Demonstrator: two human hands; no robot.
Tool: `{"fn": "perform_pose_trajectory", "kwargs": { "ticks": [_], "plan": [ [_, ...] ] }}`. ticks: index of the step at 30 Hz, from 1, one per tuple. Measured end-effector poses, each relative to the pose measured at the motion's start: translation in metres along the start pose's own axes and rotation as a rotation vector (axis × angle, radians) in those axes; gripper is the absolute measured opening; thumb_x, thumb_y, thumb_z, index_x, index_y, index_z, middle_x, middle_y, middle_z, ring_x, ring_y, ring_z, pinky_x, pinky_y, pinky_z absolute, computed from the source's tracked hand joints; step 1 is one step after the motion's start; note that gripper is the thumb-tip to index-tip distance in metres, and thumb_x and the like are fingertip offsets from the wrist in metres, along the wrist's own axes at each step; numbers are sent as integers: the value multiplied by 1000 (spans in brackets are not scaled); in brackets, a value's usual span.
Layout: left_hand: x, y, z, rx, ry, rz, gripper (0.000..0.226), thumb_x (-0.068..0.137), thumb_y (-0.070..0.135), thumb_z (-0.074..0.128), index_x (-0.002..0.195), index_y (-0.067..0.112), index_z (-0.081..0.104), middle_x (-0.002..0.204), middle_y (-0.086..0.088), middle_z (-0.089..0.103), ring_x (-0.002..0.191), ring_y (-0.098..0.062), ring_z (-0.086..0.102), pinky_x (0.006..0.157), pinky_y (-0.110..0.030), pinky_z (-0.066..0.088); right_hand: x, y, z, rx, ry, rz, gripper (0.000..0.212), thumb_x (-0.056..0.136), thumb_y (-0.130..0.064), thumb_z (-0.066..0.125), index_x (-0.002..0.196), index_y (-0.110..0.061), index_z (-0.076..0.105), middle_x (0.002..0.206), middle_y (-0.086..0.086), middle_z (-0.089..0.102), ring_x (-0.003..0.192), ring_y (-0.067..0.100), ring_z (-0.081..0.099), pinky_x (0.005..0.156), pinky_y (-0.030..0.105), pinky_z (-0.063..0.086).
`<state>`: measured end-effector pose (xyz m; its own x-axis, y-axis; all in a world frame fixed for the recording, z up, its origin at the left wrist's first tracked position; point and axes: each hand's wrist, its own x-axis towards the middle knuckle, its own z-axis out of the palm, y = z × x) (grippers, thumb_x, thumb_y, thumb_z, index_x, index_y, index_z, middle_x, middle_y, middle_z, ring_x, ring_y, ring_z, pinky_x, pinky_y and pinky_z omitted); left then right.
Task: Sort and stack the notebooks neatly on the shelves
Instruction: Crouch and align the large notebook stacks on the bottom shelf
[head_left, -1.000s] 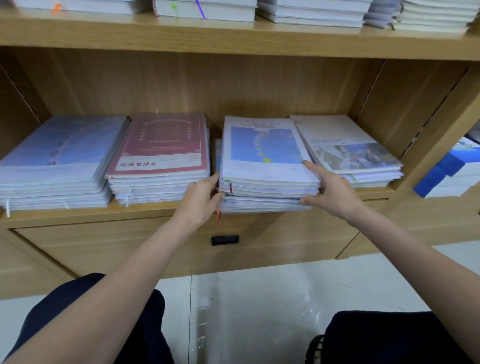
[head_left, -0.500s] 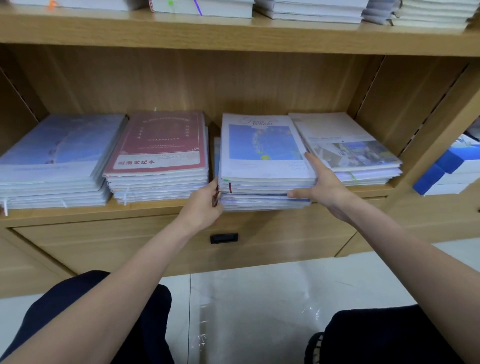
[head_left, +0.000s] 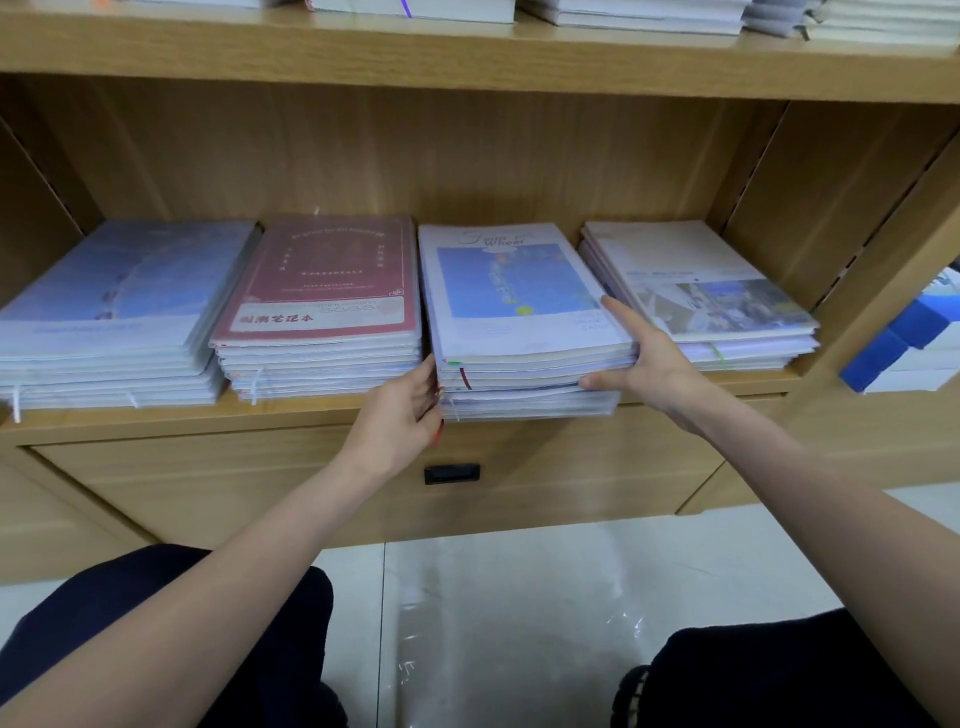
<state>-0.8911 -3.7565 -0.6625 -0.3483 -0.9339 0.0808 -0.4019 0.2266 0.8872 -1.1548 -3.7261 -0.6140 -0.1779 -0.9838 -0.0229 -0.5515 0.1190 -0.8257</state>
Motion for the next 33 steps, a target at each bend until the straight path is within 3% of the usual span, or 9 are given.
{"fn": "perform_pose_trajectory", "kwargs": {
  "ticks": [4,7,11,16,19,24,29,33],
  "plan": [
    [0,0,0,79,-9,51,61,86,-2,60,141,7,36,122,1,57,117,-17,56,105,-30,39,4,1,0,-3,-27,-16,96,71,-11,80,148,-31,25,152,-10,27,139,16,25,110,30,29],
    [2,-1,-1,95,25,88,57,87,-4,57,140,7,39,116,7,57,116,-13,55,105,-30,39,4,0,-1,3,-15,-17,94,73,-10,79,147,-31,25,152,-10,26,139,16,24,105,26,29],
    [8,-3,-2,125,53,109,56,89,-3,54,141,6,38,116,2,61,117,-14,55,106,-35,40,1,0,-1,23,0,-12,90,75,-8,76,147,-31,26,153,-9,24,137,18,26,102,24,30],
    [15,-3,-3,140,96,95,48,90,-6,51,137,2,44,124,-8,60,117,-15,56,105,-26,37,-5,2,1,25,4,0,89,77,-9,75,147,-32,25,153,-11,24,139,19,25,104,27,30],
    [16,-4,-4,173,109,104,49,89,-6,52,136,3,45,123,-9,61,117,-16,56,105,-28,39,-6,2,1,14,8,9,89,78,-9,74,148,-32,24,153,-12,22,138,20,27,102,26,32],
    [14,-6,0,269,156,121,49,89,-2,52,136,11,48,106,-8,70,104,-23,63,96,-36,47,-5,0,1,-13,-14,22,90,80,-10,73,149,-32,20,154,-12,20,138,21,26,108,32,32],
    [12,2,2,174,120,45,57,87,-7,52,140,11,40,110,-7,66,107,-19,61,97,-28,43,-4,-2,5,-80,-26,17,97,79,-8,73,151,-28,12,155,-7,20,141,20,24,110,34,30],
    [12,3,2,151,123,19,58,87,-8,49,140,11,39,96,-1,61,94,-17,59,94,-26,42,-8,-5,11,-236,-50,9,103,79,-6,73,151,-26,3,154,-1,23,132,29,37,104,39,39]
  ]
}}
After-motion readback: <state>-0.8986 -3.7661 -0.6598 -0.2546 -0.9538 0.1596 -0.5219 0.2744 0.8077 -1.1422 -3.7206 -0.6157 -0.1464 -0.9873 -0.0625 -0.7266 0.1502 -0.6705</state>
